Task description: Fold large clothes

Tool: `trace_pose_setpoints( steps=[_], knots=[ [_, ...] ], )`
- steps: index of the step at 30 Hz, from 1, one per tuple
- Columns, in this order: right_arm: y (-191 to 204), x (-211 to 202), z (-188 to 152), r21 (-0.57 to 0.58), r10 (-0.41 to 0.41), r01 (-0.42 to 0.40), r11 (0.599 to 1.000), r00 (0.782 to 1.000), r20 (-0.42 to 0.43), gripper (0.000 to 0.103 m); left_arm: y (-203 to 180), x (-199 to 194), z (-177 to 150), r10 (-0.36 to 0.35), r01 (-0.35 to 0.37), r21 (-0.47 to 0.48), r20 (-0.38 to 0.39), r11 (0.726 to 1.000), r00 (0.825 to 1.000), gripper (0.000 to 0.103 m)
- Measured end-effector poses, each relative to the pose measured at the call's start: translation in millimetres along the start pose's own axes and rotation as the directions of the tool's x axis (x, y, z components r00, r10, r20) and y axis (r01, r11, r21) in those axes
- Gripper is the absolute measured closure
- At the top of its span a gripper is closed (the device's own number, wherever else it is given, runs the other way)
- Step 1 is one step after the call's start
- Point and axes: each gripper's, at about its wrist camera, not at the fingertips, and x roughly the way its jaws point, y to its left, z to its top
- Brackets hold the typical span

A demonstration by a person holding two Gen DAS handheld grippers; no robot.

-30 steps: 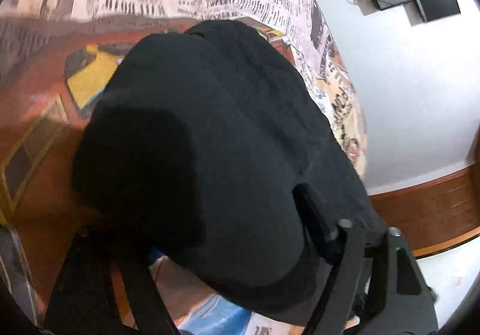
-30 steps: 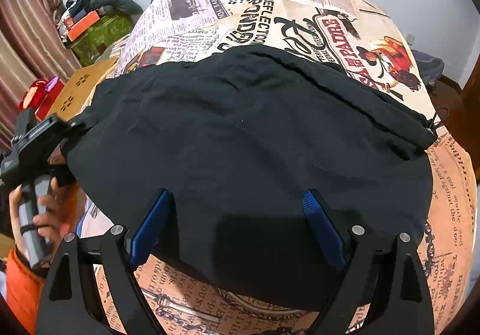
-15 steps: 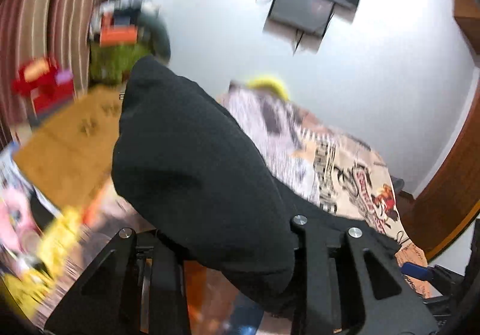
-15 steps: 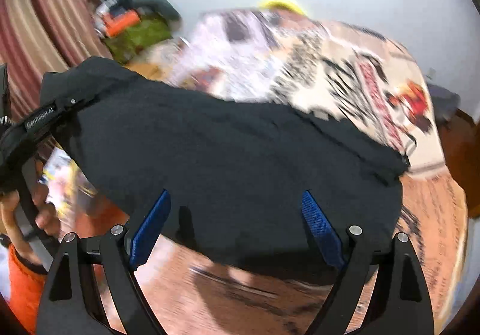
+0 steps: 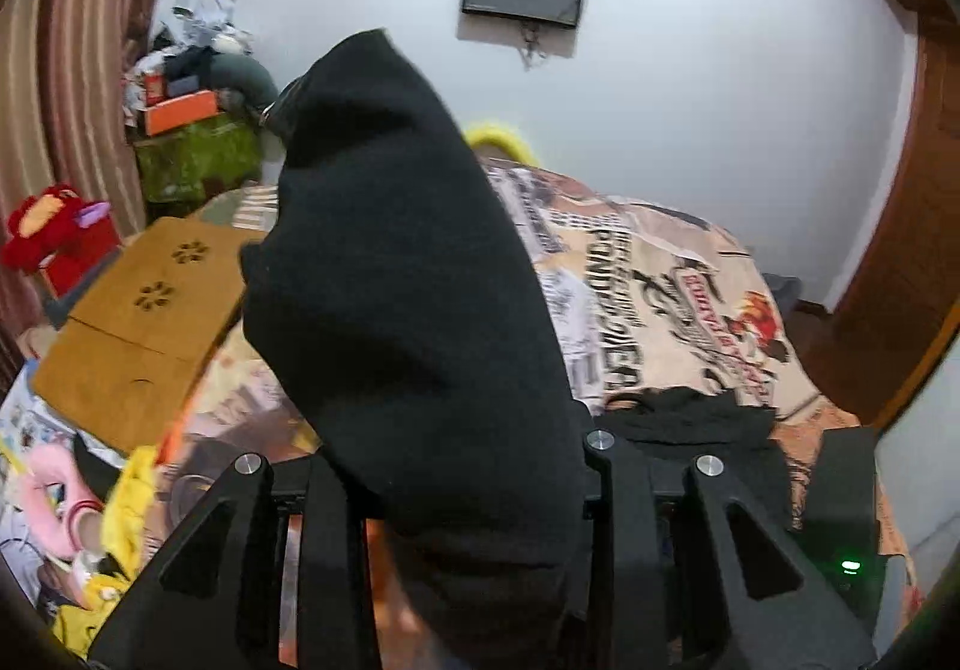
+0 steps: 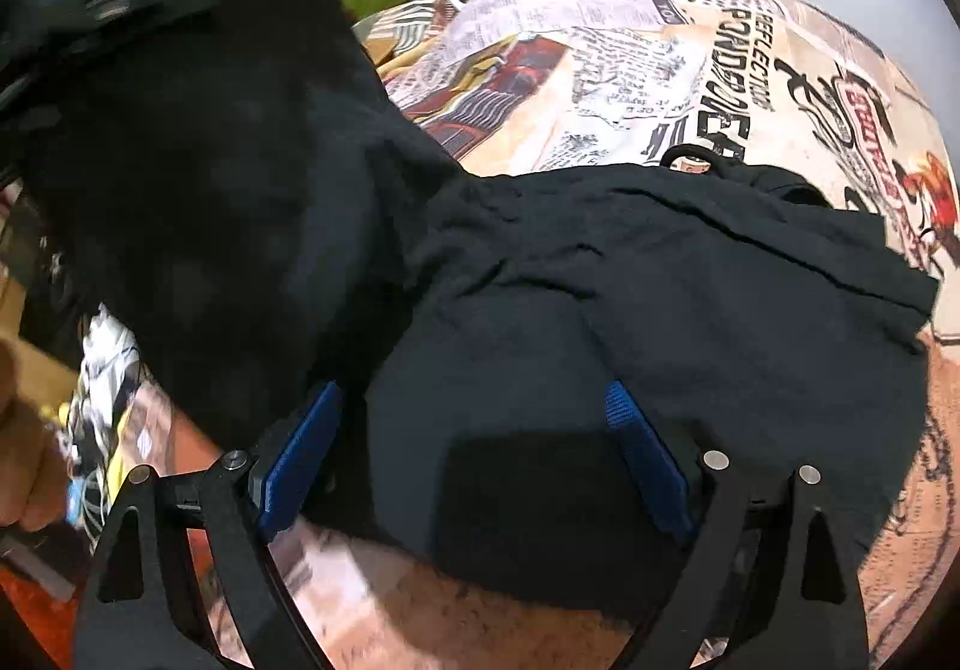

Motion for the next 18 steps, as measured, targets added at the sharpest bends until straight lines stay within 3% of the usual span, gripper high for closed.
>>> trace_pose_setpoints(
  steps=[4, 8, 10, 12, 14, 16, 18],
  knots=[
    [-29.1, -49.7, -17.7, 0.067, -0.101, 0.093, 0.993, 0.985, 0.136, 0.018, -28.2, -1.7, -0.7, -0.086, 0.087, 0.028, -0.033, 0.996, 0.996, 0.072],
    [-78.3, -96.8, -40.2, 0.21, -0.188, 0.144, 0.967, 0.96, 0.207, 0.018, -76.0, 4.5, -16.3, -0.161, 0.171, 0.111, -0.096, 0.979, 0.982, 0.072],
    [-99.4, -115.8, -51.0, 0.282, -0.225, 0.16, 0.946, 0.95, 0.217, 0.018, -98.7, 11.1, -29.3, -0.209, 0.23, 0.129, -0.155, 0.965, 0.965, 0.071],
    [-121.1, -133.3, -65.0, 0.346, -0.276, 0.189, 0.919, 0.935, 0.222, 0.018, -117.0, 22.9, -47.0, -0.262, 0.298, 0.122, -0.247, 0.947, 0.933, 0.07],
    [-135.7, -146.4, -75.9, 0.392, -0.308, 0.203, 0.897, 0.924, 0.225, 0.018, -135.3, 36.5, -65.3, -0.261, 0.323, 0.155, -0.325, 0.934, 0.909, 0.066],
    [-148.1, -155.0, -85.8, 0.432, -0.31, 0.192, 0.881, 0.925, 0.221, 0.018, -152.6, 46.6, -88.5, -0.218, 0.323, 0.232, -0.386, 0.918, 0.896, 0.059],
    [-153.3, -160.5, -93.8, 0.46, -0.314, 0.187, 0.868, 0.924, 0.217, 0.018, -162.2, 43.9, -100.2, -0.173, 0.302, 0.32, -0.375, 0.898, 0.911, 0.054]
  ],
)
